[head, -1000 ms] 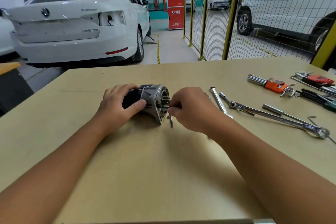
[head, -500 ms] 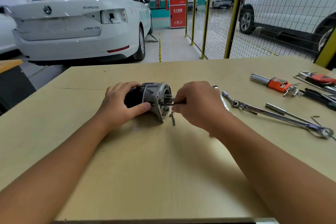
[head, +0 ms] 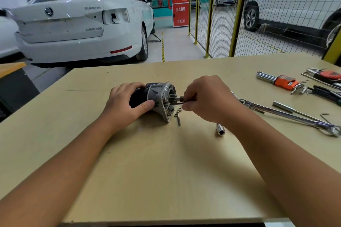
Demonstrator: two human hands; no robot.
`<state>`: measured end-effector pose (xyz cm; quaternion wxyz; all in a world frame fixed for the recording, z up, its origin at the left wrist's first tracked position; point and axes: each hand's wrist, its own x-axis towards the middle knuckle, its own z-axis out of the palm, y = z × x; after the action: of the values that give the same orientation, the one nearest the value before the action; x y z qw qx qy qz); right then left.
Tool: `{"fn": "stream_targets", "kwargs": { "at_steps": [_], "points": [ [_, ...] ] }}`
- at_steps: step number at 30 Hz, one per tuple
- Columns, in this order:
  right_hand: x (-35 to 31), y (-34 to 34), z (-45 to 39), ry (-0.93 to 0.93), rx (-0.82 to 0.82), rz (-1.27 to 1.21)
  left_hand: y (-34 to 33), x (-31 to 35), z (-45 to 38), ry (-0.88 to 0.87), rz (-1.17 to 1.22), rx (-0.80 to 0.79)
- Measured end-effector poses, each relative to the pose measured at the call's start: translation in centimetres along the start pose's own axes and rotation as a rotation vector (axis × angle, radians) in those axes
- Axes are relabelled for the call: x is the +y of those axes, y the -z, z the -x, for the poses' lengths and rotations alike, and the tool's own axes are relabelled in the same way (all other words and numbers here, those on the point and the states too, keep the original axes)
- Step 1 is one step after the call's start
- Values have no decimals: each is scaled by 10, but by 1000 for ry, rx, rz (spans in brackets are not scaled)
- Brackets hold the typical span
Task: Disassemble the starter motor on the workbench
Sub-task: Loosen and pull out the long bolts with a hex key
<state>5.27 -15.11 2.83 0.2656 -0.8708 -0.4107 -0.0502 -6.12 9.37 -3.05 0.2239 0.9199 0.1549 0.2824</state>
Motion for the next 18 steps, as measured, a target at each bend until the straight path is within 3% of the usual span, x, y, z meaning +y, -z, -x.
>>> {"fn": "stream_targets", "kwargs": {
  "at_steps": [9,18],
  "points": [
    [4,9,0,-14,-74,-20,1,0,-1,8,13,-4],
    [5,7,2,1,-238,148,0,0,-1,6,13,1]
  ]
}}
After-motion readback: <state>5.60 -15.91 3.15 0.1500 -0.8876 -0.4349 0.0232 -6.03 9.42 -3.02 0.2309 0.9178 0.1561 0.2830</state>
